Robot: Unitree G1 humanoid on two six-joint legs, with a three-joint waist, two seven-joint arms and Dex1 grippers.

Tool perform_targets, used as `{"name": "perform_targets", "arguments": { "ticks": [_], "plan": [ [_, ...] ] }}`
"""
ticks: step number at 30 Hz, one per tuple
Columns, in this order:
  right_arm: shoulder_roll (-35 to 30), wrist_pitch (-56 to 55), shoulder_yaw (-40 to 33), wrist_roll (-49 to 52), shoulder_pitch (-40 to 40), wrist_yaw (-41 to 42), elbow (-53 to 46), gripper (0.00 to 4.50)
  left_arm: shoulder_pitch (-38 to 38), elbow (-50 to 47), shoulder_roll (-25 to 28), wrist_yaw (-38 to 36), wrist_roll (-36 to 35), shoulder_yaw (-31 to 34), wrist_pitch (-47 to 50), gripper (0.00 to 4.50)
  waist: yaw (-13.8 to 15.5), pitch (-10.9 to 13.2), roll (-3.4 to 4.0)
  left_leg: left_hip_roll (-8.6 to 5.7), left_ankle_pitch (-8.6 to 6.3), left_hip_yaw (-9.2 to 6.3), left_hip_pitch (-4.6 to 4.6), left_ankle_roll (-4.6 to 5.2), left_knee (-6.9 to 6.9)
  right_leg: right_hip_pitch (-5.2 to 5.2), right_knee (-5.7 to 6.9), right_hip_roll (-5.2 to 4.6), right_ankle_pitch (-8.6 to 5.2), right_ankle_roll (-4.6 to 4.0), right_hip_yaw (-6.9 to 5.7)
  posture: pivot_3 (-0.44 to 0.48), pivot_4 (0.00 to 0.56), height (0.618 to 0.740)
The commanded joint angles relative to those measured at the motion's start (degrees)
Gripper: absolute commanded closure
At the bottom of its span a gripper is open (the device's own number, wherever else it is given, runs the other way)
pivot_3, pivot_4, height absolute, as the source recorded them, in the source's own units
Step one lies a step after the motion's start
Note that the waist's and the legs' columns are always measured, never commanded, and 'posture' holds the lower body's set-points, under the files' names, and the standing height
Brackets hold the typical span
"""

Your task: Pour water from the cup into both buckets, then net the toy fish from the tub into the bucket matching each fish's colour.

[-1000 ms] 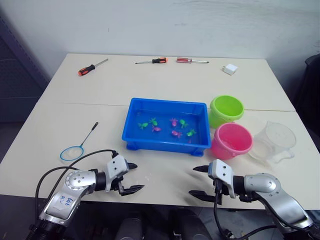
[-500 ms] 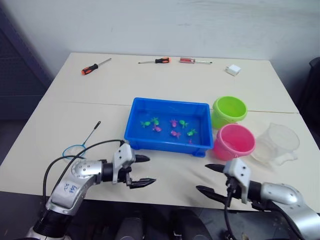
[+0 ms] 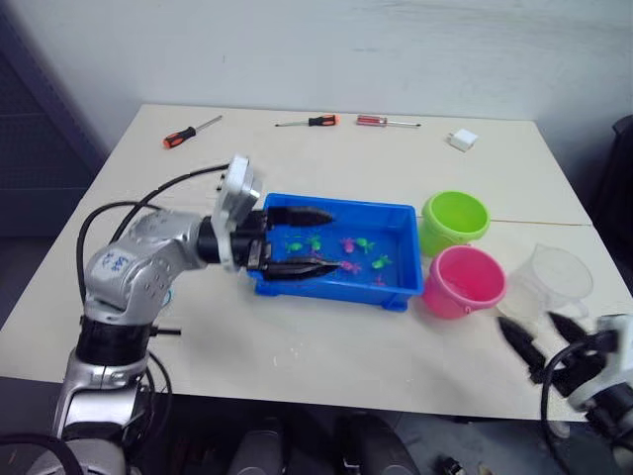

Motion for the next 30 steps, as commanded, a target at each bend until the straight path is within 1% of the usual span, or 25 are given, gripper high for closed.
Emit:
{"name": "perform_targets", "arguments": {
  "ticks": [1,5,8,17,20,27,30],
  "plan": [
    [-0.5,-0.6,-2.3,-2.7,-1.7,-3.8,3.3,0.0,-3.9,0.9,-3.1,3.5,-0.2,-0.3,1.1,0.08,0.0,0.0,0.0,0.0,0.0,0.0,-0.04,0.0,-0.02,-0.04,-0.01,0.01,0.0,0.0,0.0,0.0,0.15,0.74],
    [-0.9,-1.7,-1.7,-6.4,-5.1,-6.3,8.2,0.0,-5.3,2.5,-4.0,3.0,3.9,-2.9,-2.0,0.08,-0.2,0.0,0.02,0.0,0.04,0.11,-0.01,-0.07,-0.08,-0.09,0.05,0.05,-0.01,0.02,0.11,0.0,0.15,0.74],
    [-1.2,-1.9,-1.0,-8.4,-6.3,-6.8,9.6,0.0,-5.7,3.1,-4.5,3.2,4.7,-3.5,-2.1,0.08,-0.2,0.0,0.04,0.0,0.1,0.12,-0.01,-0.14,-0.09,-0.15,0.11,0.07,-0.01,0.02,0.15,0.0,0.15,0.74],
    [-2.0,-5.2,2.5,-16.8,-14.3,-9.6,20.8,0.0,-3.9,0.7,-4.6,3.9,6.6,-4.0,-3.7,0.08,-0.1,0.0,0.05,0.01,0.12,0.15,-0.08,-0.16,-0.08,-0.22,0.13,0.07,-0.01,0.02,0.17,0.0,0.15,0.74],
    [-2.7,-7.4,4.0,-20.7,-16.2,-10.5,24.4,0.0,-3.1,-0.1,-4.7,4.0,6.1,-3.5,-4.0,0.08,-0.1,0.0,0.05,0.01,0.13,0.17,-0.09,-0.18,-0.08,-0.24,0.14,0.07,-0.01,0.02,0.19,0.0,0.15,0.74],
    [-0.7,-8.4,2.5,-21.8,-20.0,-13.8,28.6,0.0,-3.5,-0.8,-4.5,5.1,5.7,-2.8,-3.8,0.08,-0.2,0.0,0.05,0.01,0.14,0.2,-0.09,-0.17,-0.08,-0.27,0.19,0.07,-0.01,0.02,0.22,0.0,0.15,0.74],
    [-0.4,-10.8,2.8,-22.5,-22.1,-14.6,31.6,0.0,-3.3,-1.4,-3.9,5.0,5.9,-2.9,-3.7,0.08,-0.2,0.0,0.05,0.0,0.15,0.22,-0.1,-0.18,-0.08,-0.29,0.2,0.07,-0.01,0.02,0.23,0.0,0.15,0.74]
  ]
}}
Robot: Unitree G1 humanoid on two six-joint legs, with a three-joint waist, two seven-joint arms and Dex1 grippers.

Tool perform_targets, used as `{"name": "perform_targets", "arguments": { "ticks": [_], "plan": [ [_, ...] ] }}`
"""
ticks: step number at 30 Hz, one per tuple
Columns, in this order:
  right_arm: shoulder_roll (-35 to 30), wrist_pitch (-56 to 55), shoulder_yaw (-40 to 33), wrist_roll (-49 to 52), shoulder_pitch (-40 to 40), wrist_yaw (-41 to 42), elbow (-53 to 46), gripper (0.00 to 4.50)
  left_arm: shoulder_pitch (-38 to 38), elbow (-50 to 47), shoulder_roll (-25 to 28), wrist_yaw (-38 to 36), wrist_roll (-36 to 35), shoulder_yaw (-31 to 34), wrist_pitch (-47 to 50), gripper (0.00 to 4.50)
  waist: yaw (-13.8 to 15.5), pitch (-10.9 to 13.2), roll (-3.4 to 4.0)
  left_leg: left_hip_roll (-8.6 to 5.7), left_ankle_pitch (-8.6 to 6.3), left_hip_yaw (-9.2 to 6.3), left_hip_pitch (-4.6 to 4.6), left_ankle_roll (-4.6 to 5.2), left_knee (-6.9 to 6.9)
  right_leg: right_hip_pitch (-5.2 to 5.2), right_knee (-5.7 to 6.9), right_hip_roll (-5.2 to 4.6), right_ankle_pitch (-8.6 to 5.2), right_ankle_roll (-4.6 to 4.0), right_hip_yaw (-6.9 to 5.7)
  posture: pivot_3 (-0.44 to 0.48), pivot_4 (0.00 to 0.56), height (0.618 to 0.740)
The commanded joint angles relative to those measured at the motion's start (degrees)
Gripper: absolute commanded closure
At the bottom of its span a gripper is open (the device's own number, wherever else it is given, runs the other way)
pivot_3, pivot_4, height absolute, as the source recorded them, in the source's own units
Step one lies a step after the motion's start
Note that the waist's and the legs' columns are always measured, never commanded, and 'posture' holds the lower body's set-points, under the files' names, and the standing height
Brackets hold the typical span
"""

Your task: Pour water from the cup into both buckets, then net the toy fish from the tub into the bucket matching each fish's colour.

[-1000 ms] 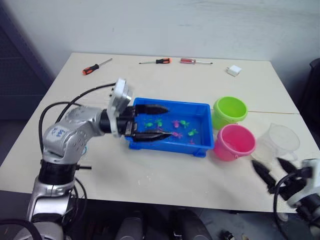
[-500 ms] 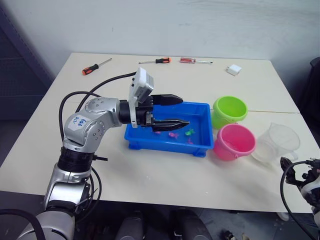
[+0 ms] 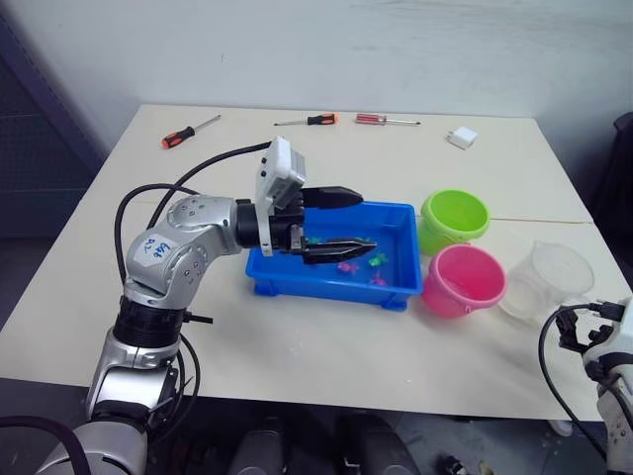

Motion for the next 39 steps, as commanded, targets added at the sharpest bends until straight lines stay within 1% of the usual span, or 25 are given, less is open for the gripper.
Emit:
{"name": "perform_targets", "arguments": {
  "ticks": [1,7,15,16,17,19,20,21,23,24,25,28,32,37,39],
  "plan": [
    [0.1,-3.4,-1.4,-1.4,-1.7,-1.6,2.0,0.0,-0.4,-2.7,0.8,0.0,-0.2,1.0,-0.6,0.08,0.0,0.0,0.0,0.0,0.0,0.01,-0.01,0.0,0.0,0.0,0.0,0.0,0.0,0.0,0.0,0.0,0.15,0.74],
    [0.8,-5.8,-1.5,-2.7,-5.2,-4.7,7.5,0.0,-0.3,-2.2,1.6,0.2,0.5,0.9,-0.9,0.08,0.0,0.0,0.01,0.0,0.0,0.02,-0.01,0.01,0.0,-0.01,0.0,0.0,0.0,0.0,0.01,0.0,0.15,0.74],
    [2.3,-9.4,-2.7,0.3,-9.7,-4.1,12.9,0.0,-0.5,-2.5,2.5,0.4,-0.1,1.7,-0.4,0.08,-0.1,0.0,0.02,0.0,0.01,0.04,-0.03,0.02,0.0,-0.06,0.04,0.0,0.0,0.0,0.03,0.0,0.15,0.74],
    [2.7,-10.2,-3.2,1.2,-10.4,-3.8,13.7,0.57,-0.5,-2.5,2.5,0.4,-0.1,1.7,-0.5,0.0,-0.1,0.0,0.02,0.0,0.01,0.05,-0.02,0.02,0.0,-0.05,0.04,0.0,0.0,0.0,0.03,0.0,0.15,0.74],
    [2.9,-10.7,-3.4,1.7,-10.8,-3.5,14.2,0.84,-0.5,-2.5,2.5,0.5,0.0,1.7,-0.5,0.0,-0.2,0.0,0.02,0.0,0.01,0.05,-0.02,0.02,0.0,-0.05,0.05,0.0,0.0,0.0,0.03,0.0,0.15,0.74],
    [3.0,-11.5,-3.6,2.5,-11.2,-2.9,14.8,1.84,-0.3,-2.5,2.6,0.5,0.2,1.6,-0.6,0.0,-0.1,0.0,0.03,0.0,0.01,0.05,-0.02,0.02,-0.01,-0.06,0.05,0.0,0.0,0.0,0.03,0.0,0.15,0.74],
    [3.3,-11.9,-3.8,3.3,-11.5,-2.6,15.0,2.18,-0.3,-2.5,2.6,0.5,0.2,1.6,-0.7,0.0,-0.1,0.0,0.04,0.0,0.01,0.05,-0.04,0.02,-0.01,-0.08,0.05,0.0,0.0,0.0,0.03,0.0,0.15,0.74],
    [3.5,-12.2,-4.1,4.2,-11.8,-2.4,15.2,2.77,-0.2,-2.5,2.6,0.5,0.3,1.6,-0.7,0.0,-0.1,0.0,0.04,0.0,0.01,0.05,-0.05,0.02,-0.01,-0.08,0.05,0.0,0.0,0.0,0.03,0.0,0.15,0.74],
    [3.7,-12.8,-4.6,5.3,-12.0,-2.0,15.3,3.63,-0.2,-2.5,2.6,0.6,0.3,1.6,-0.7,0.0,0.0,0.0,0.04,0.0,0.01,0.05,-0.07,0.03,-0.01,-0.08,0.03,0.0,0.0,0.0,0.03,0.0,0.15,0.74],
    [3.8,-13.0,-4.8,5.8,-12.0,-1.8,15.2,4.16,-0.2,-2.4,2.6,0.6,0.3,1.6,-0.8,0.0,0.0,0.0,0.04,0.0,0.01,0.05,-0.07,0.03,-0.01,-0.08,0.03,0.0,0.0,0.0,0.03,0.0,0.15,0.74],
    [3.7,-13.1,-4.8,6.2,-11.9,-1.5,15.0,4.48,-0.1,-2.3,2.6,0.6,0.4,1.6,-0.9,0.0,0.0,0.0,0.04,0.0,0.01,0.05,-0.07,0.03,-0.01,-0.08,0.03,0.0,0.0,0.0,0.03,0.0,0.15,0.74],
    [3.1,-13.5,-5.0,6.6,-11.3,-0.8,13.8,4.48,0.0,-2.2,2.5,0.5,0.5,1.4,-1.1,0.0,0.0,0.0,0.04,0.0,0.0,0.05,-0.08,0.03,-0.01,-0.08,0.02,0.0,0.0,0.0,0.03,0.0,0.15,0.74],
    [0.7,-14.3,-4.8,5.2,-9.3,0.0,9.8,4.48,-0.1,-1.7,2.2,0.3,0.7,1.1,-1.5,0.0,0.0,0.0,0.14,0.0,0.01,0.06,-0.1,0.03,-0.01,-0.13,0.04,0.0,0.0,0.0,0.04,0.0,0.15,0.74],
    [-3.1,-16.1,-2.2,0.3,-5.7,2.0,3.5,4.48,0.4,-1.1,2.0,-0.5,1.7,-0.1,-2.1,0.0,-0.1,0.0,0.2,0.0,0.02,0.1,-0.19,0.04,-0.01,-0.24,0.07,0.01,0.0,0.0,0.08,0.0,0.15,0.74],
    [-5.4,-17.0,-0.2,-3.9,-3.6,2.8,0.1,4.48,0.7,-0.7,1.7,-0.7,2.4,-0.8,-2.6,0.0,-0.2,0.0,0.22,0.0,0.04,0.11,-0.18,0.01,-0.02,-0.24,0.08,0.03,0.0,0.0,0.09,0.0,0.15,0.74]
  ]
}}
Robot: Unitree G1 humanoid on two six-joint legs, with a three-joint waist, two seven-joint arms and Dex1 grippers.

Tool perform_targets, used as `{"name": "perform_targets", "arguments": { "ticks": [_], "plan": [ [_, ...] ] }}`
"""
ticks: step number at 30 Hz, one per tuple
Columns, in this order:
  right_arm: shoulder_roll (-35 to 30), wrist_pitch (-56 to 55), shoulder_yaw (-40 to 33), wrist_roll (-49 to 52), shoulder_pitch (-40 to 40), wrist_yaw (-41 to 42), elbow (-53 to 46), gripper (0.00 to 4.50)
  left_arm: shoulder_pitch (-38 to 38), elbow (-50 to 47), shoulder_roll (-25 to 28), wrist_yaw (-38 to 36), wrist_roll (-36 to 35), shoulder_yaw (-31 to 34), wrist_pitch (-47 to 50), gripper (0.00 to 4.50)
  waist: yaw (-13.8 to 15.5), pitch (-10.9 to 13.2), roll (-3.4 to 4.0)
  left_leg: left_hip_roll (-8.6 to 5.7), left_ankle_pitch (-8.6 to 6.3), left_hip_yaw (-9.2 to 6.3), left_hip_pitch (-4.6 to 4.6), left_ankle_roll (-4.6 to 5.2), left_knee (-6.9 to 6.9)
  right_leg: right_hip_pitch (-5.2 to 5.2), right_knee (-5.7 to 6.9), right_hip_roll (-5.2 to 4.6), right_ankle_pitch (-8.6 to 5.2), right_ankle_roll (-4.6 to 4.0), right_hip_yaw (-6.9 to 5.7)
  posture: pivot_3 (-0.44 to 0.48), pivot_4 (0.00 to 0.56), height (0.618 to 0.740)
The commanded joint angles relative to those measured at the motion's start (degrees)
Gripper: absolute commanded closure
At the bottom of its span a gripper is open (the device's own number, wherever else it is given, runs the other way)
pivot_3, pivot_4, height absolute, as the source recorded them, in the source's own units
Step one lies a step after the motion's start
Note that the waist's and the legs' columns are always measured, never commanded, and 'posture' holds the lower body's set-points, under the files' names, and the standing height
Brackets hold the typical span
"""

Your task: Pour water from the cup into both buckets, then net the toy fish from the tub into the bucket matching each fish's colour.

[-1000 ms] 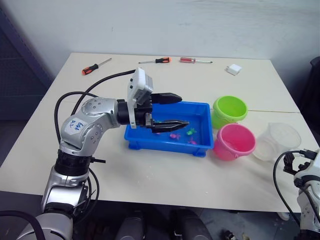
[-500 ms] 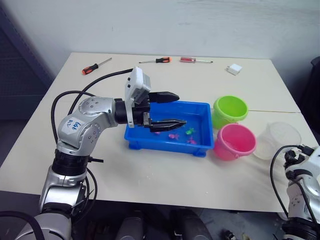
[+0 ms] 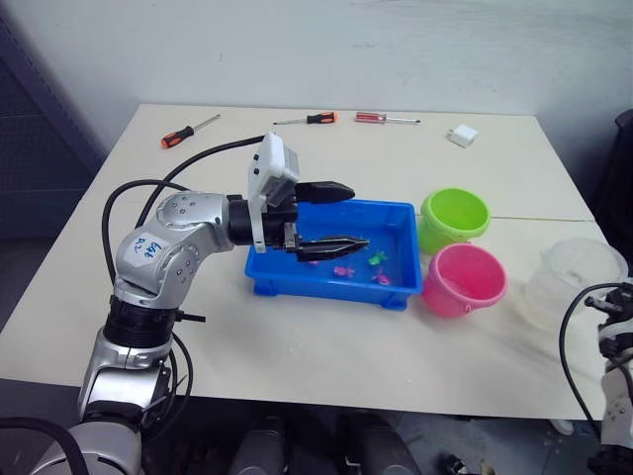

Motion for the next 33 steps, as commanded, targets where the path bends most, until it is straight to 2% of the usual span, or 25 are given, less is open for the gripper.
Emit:
{"name": "perform_targets", "arguments": {
  "ticks": [1,11,20,24,26,33],
  "plan": [
    [-3.9,-3.2,2.8,-6.0,2.3,1.5,-7.4,4.48,0.6,0.2,-0.3,-0.8,1.0,-0.6,-1.5,0.0,-0.1,0.0,0.02,0.0,0.01,0.0,0.03,-0.01,-0.01,0.01,0.0,0.01,0.0,0.0,0.02,0.0,0.15,0.74],
    [-12.9,-7.3,10.5,-23.8,4.5,2.2,-13.7,4.48,0.4,1.9,-0.7,-2.4,3.0,-2.1,-3.5,0.0,0.3,0.0,0.02,0.0,0.04,0.03,-0.01,-0.06,0.0,-0.03,-0.01,0.03,0.0,0.0,0.04,0.0,0.15,0.74],
    [-21.7,-14.8,15.8,-40.2,4.4,2.6,-13.7,4.48,0.6,1.9,-0.9,-2.4,3.5,-1.9,-3.7,0.0,0.2,0.0,0.02,0.0,0.08,0.04,-0.02,-0.07,0.02,-0.04,0.01,0.05,0.0,0.0,0.04,0.0,0.15,0.74],
    [-23.5,-16.8,16.5,-45.1,3.8,1.6,-13.1,4.48,0.7,1.8,-1.0,-2.3,3.6,-1.7,-3.7,0.0,0.3,0.0,0.02,0.0,0.08,0.05,-0.02,-0.06,0.03,-0.04,0.0,0.05,0.0,0.0,0.04,0.0,0.15,0.74],
    [-23.2,-16.6,16.1,-45.3,2.8,1.8,-12.6,4.48,0.8,1.6,-1.1,-2.2,3.7,-1.6,-3.7,0.0,0.3,0.0,0.02,0.0,0.08,0.04,-0.03,-0.06,0.04,-0.04,-0.01,0.05,0.0,0.0,0.04,0.0,0.15,0.74],
    [-17.3,-13.6,13.5,-36.1,0.4,5.0,-10.5,4.48,1.1,1.8,-1.3,-1.4,3.8,-1.0,-3.8,0.0,0.3,0.0,0.02,0.01,0.09,0.04,-0.03,-0.06,0.05,-0.03,0.01,0.05,0.0,0.0,0.04,0.0,0.15,0.74]
  ]
}}
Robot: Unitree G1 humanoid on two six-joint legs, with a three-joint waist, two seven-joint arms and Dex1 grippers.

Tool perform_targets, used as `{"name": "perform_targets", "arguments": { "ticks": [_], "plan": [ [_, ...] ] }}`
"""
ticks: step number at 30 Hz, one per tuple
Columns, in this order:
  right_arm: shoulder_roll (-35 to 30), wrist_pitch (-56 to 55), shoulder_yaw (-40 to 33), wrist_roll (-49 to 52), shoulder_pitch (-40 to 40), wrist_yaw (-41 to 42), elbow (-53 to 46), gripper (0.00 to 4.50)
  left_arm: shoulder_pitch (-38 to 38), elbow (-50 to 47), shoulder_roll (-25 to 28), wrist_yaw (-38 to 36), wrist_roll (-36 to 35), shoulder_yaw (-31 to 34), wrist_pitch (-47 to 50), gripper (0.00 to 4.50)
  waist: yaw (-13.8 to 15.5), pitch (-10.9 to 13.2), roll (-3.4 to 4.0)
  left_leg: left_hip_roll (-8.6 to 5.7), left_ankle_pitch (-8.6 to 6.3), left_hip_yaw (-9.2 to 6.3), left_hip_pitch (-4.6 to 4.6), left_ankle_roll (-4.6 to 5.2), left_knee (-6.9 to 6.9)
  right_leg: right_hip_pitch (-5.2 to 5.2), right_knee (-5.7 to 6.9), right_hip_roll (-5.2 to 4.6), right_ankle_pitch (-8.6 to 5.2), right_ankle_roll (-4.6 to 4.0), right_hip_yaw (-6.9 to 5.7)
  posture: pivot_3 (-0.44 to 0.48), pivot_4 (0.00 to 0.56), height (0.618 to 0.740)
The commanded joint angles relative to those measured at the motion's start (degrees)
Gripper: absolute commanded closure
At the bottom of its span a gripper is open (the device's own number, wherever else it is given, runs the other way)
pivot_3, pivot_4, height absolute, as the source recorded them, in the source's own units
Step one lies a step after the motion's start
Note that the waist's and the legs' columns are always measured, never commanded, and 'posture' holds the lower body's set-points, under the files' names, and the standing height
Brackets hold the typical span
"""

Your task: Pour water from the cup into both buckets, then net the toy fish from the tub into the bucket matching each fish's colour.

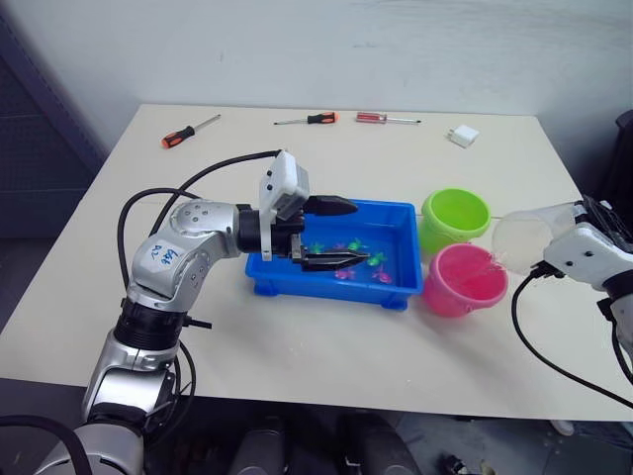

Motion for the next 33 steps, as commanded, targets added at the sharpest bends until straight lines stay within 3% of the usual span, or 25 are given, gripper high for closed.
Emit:
{"name": "perform_targets", "arguments": {
  "ticks": [1,12,18,24,33],
  "plan": [
    [2.7,2.1,-4.0,6.4,-1.1,1.6,0.1,4.48,-0.1,-0.1,-0.6,1.0,0.1,1.6,-1.1,0.0,0.0,0.0,0.0,0.0,0.0,0.0,0.0,0.0,0.01,0.0,0.0,0.0,0.0,0.0,0.0,0.0,0.15,0.74],
    [11.7,14.5,-9.7,21.4,-4.1,3.8,-1.9,4.48,-2.1,3.4,-2.8,4.2,0.8,2.7,-1.6,0.0,0.0,0.0,0.0,0.01,0.01,0.0,0.0,0.02,0.03,0.0,0.06,-0.02,0.0,0.0,-0.01,0.0,0.15,0.74],
    [13.3,23.8,-11.2,27.7,-12.0,1.9,0.6,4.48,-3.7,5.8,-3.9,6.1,1.7,3.0,-1.6,0.0,-0.2,0.0,0.01,0.01,0.01,0.01,0.01,0.03,0.04,-0.02,0.11,-0.02,0.0,0.0,0.0,0.0,0.15,0.74],
    [10.0,21.3,-4.8,22.4,-22.7,-0.5,11.1,4.48,-4.7,7.2,-4.3,6.2,2.6,2.8,-2.0,0.0,-0.1,0.0,0.01,0.01,0.02,0.04,0.01,0.03,0.01,-0.07,0.13,-0.02,0.0,0.0,0.02,0.0,0.15,0.74],
    [1.3,7.0,10.9,9.0,-34.8,-0.8,29.5,4.48,-4.4,6.9,-4.2,6.1,3.3,3.3,-2.4,0.0,-0.2,0.0,0.01,0.01,0.04,0.1,-0.11,0.07,0.05,-0.15,0.1,-0.04,0.0,0.0,0.03,0.0,0.15,0.74]
  ]
}}
